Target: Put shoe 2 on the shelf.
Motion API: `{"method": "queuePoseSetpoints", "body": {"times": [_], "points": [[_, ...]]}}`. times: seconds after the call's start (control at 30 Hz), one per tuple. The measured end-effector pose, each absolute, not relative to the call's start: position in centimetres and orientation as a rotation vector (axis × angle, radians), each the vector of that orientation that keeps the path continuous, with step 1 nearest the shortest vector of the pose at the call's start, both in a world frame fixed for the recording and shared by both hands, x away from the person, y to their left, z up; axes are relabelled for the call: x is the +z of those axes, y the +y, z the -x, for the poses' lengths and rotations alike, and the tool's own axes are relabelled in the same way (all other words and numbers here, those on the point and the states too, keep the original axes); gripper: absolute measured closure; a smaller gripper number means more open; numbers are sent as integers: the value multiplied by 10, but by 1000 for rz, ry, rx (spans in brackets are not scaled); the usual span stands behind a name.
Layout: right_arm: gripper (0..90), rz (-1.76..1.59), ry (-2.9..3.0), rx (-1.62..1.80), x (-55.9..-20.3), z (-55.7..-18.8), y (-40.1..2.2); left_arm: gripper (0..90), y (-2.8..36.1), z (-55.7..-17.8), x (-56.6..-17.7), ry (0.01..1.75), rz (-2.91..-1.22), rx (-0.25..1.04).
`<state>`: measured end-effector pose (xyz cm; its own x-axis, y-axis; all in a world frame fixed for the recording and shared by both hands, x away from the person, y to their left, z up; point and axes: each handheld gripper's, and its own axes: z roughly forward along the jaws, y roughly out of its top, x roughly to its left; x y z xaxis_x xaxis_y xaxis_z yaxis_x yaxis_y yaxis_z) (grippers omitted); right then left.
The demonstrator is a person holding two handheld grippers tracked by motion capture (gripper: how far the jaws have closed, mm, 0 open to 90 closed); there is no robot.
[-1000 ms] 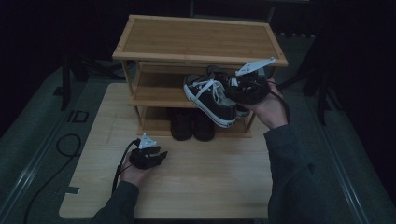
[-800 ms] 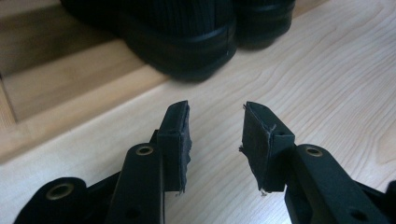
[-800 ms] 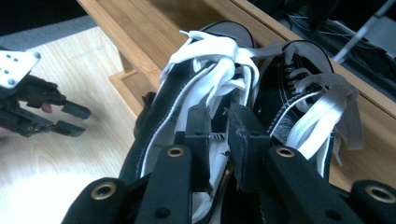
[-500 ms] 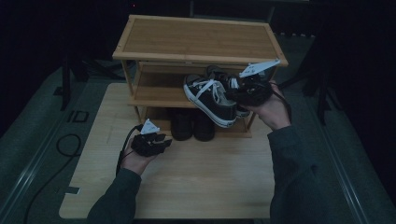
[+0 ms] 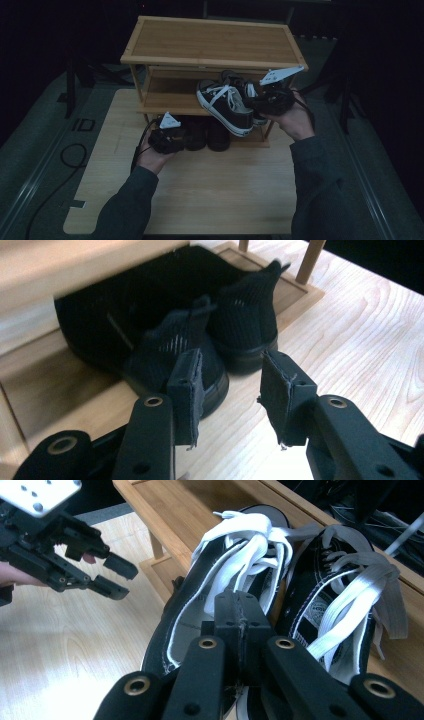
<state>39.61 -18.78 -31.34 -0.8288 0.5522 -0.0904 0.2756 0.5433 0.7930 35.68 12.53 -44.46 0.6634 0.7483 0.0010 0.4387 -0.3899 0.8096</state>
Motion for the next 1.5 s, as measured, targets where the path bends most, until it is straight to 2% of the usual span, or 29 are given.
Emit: {"method": "queuePoseSetpoints", "body": {"times": [0.33, 0.57, 0.77, 1.2, 1.5], "points": [[899, -668, 2435, 1136, -316, -392, -191, 709, 111, -372, -420, 922, -2040, 556], [899, -681, 2425, 1155, -314, -391, -199, 812, 101, -382, -408, 903, -2038, 593], [895, -681, 2418, 1169, -317, -391, -204, 849, 93, -392, -399, 910, -2021, 605], [888, -697, 2403, 1176, -323, -387, -219, 894, 75, -410, -394, 925, -2064, 664], [880, -700, 2410, 1176, -327, -385, -225, 892, 76, -413, -394, 928, -2060, 658]]}}
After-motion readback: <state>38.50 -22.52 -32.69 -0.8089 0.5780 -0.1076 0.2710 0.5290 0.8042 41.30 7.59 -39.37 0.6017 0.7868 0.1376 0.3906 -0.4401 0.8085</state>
